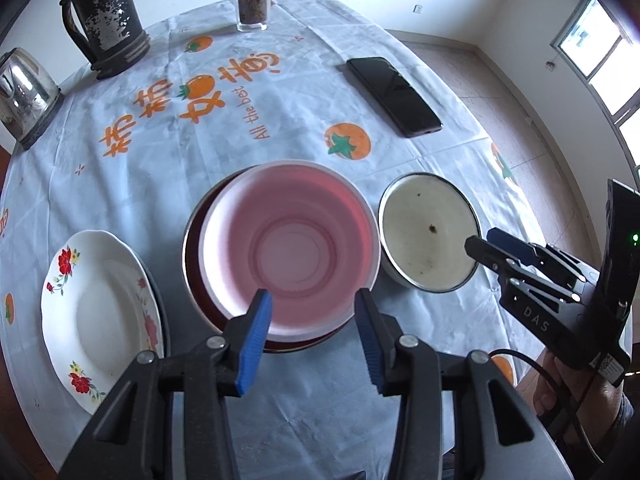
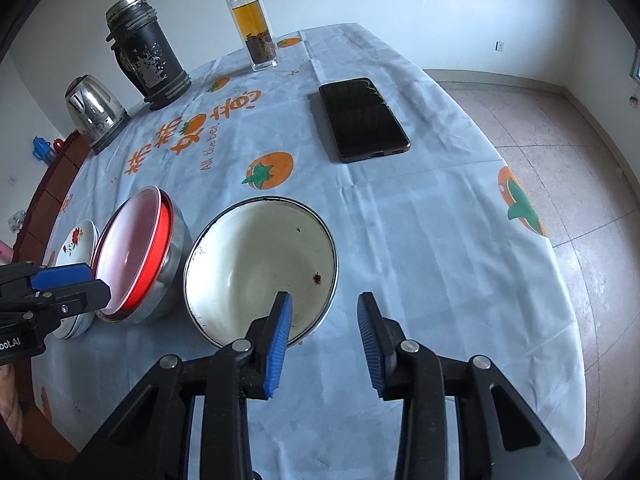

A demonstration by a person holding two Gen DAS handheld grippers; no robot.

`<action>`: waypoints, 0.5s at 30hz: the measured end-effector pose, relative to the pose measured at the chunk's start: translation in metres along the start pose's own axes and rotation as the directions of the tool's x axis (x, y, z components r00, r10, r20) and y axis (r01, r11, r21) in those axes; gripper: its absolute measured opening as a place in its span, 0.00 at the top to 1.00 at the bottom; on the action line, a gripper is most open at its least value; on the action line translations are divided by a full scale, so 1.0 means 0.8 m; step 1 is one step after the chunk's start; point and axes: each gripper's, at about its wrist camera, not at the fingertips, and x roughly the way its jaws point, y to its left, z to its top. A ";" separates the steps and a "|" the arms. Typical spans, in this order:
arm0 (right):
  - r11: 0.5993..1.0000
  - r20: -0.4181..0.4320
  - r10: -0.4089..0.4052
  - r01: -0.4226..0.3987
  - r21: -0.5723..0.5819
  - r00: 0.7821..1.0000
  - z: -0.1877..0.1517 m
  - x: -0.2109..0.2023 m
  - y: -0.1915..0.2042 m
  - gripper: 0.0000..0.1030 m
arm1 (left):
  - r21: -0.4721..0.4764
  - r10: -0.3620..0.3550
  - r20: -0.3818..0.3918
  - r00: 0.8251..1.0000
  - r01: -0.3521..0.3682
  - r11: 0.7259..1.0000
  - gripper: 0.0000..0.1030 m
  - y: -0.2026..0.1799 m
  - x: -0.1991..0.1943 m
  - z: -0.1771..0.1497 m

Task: Organize plates and bowls
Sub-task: 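Move the right gripper to the cream enamel bowl rim and close it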

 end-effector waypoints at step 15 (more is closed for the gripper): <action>1.000 -0.014 0.016 -0.016 -0.016 1.000 0.004 0.009 -0.001 0.65 | 0.081 0.043 0.033 0.999 -0.046 0.996 0.59 -0.039 0.023 0.054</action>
